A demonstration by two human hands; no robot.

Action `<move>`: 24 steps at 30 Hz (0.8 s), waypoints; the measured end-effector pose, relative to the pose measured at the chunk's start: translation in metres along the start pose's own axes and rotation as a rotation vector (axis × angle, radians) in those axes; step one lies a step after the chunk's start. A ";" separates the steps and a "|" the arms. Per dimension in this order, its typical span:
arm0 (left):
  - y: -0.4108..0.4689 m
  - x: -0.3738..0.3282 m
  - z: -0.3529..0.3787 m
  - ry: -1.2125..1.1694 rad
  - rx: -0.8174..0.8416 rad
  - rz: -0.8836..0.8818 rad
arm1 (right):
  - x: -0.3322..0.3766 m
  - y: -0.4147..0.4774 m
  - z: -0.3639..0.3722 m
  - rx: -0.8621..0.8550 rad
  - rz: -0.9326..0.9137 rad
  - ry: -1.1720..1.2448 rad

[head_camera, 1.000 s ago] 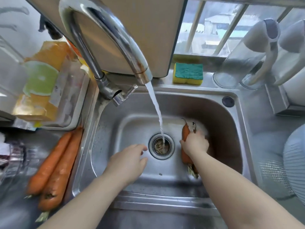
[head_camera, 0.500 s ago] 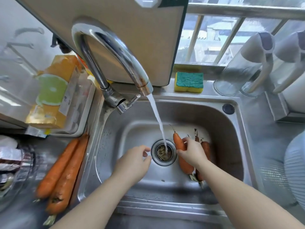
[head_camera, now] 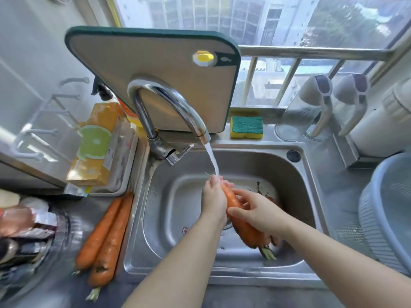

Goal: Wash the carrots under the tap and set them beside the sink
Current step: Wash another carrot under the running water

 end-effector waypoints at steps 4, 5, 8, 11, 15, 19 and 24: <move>0.015 -0.018 0.003 -0.209 -0.128 -0.122 | -0.007 -0.015 0.001 -0.046 -0.003 -0.250; 0.019 -0.019 0.002 -0.236 -0.115 -0.163 | -0.006 -0.017 0.002 -0.068 -0.001 -0.216; 0.021 -0.020 -0.005 -0.331 0.012 -0.263 | 0.001 -0.016 -0.003 0.038 0.092 0.057; 0.019 -0.024 -0.013 -0.496 0.131 -0.313 | 0.010 -0.015 -0.013 0.228 0.254 0.511; 0.011 -0.027 -0.010 -0.534 0.166 -0.296 | 0.014 -0.010 -0.019 0.397 0.446 0.808; 0.004 -0.022 -0.004 -0.268 0.145 -0.113 | 0.019 -0.001 -0.022 0.378 0.413 0.583; -0.009 -0.022 -0.011 -0.092 0.225 -0.012 | 0.023 0.007 -0.022 0.253 0.221 0.346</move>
Point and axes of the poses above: each hand's wrist, its own y-axis towards the middle knuckle, its own z-axis out of the palm, x = y × z, the point moved 1 cm from there along y, towards the middle knuckle, and after that the axes turned 6 degrees about -x, right-handed, at the moved point
